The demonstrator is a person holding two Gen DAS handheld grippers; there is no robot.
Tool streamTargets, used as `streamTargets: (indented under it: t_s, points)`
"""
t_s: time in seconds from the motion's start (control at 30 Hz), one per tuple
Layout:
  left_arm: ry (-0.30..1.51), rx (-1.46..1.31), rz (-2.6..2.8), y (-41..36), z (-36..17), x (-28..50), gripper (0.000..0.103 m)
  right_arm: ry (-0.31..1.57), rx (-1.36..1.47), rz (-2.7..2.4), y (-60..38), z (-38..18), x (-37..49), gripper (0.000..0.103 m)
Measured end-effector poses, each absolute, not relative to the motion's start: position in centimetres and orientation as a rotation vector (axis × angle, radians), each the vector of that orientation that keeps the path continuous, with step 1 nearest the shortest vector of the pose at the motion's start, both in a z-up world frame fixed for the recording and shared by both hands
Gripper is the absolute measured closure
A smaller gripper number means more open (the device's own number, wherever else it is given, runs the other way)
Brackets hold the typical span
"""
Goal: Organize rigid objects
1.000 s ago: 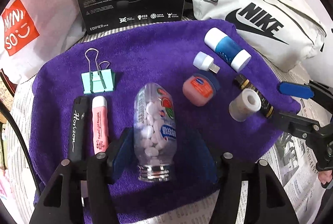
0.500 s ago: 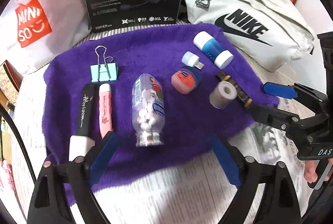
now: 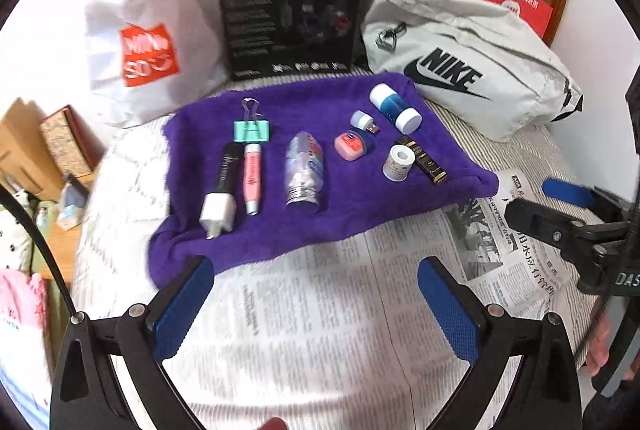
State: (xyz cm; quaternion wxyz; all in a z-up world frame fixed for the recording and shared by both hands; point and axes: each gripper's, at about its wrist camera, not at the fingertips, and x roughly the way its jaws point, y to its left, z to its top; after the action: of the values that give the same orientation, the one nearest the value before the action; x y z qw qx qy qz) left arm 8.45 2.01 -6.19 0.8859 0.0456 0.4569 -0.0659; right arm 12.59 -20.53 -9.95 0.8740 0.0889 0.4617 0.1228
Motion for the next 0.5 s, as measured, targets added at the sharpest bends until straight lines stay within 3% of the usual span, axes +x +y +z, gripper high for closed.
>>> streamTargets:
  t_s: [0.5]
  points:
    - [0.923,0.045,-0.058,3.2,-5.0,0.9,0.0,0.982,0.132,0.042,-22.4,-8.9,4.1,0.0]
